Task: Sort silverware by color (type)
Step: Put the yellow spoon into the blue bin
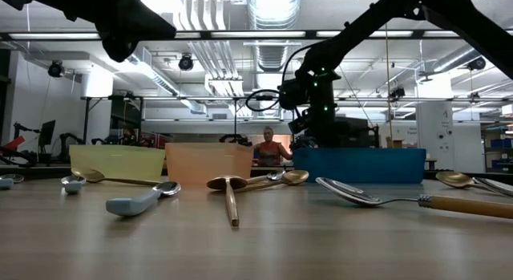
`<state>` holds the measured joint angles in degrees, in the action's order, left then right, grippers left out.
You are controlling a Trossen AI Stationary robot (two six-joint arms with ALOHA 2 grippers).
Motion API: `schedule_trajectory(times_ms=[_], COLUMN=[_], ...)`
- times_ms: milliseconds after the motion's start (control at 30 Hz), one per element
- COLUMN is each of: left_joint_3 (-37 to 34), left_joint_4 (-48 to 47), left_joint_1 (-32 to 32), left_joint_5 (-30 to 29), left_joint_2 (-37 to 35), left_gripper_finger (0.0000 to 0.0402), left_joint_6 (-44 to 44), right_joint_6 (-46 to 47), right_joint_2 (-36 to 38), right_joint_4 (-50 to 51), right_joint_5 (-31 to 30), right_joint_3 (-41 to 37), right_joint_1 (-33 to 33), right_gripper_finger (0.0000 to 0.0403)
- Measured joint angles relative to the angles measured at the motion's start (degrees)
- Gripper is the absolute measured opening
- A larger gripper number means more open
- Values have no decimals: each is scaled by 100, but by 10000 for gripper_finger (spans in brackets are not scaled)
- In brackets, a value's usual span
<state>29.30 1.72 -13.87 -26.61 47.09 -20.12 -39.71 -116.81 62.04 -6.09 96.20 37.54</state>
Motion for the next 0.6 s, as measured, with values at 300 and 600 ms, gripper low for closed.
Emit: schedule_trajectory(times_ms=[300,600], left_joint_3=[0,0], left_joint_4=[0,0], left_joint_1=[0,0], left_joint_5=[0,1], left_joint_2=[-2,27], left_gripper_finger=[4,4], left_joint_6=[13,-237], right_joint_6=[112,226], right_joint_2=[-66,-70], right_joint_4=[-19,-1], right_joint_5=[-4,-7], right_joint_3=[0,0], right_joint_1=[26,26], right_gripper_finger=[13,13])
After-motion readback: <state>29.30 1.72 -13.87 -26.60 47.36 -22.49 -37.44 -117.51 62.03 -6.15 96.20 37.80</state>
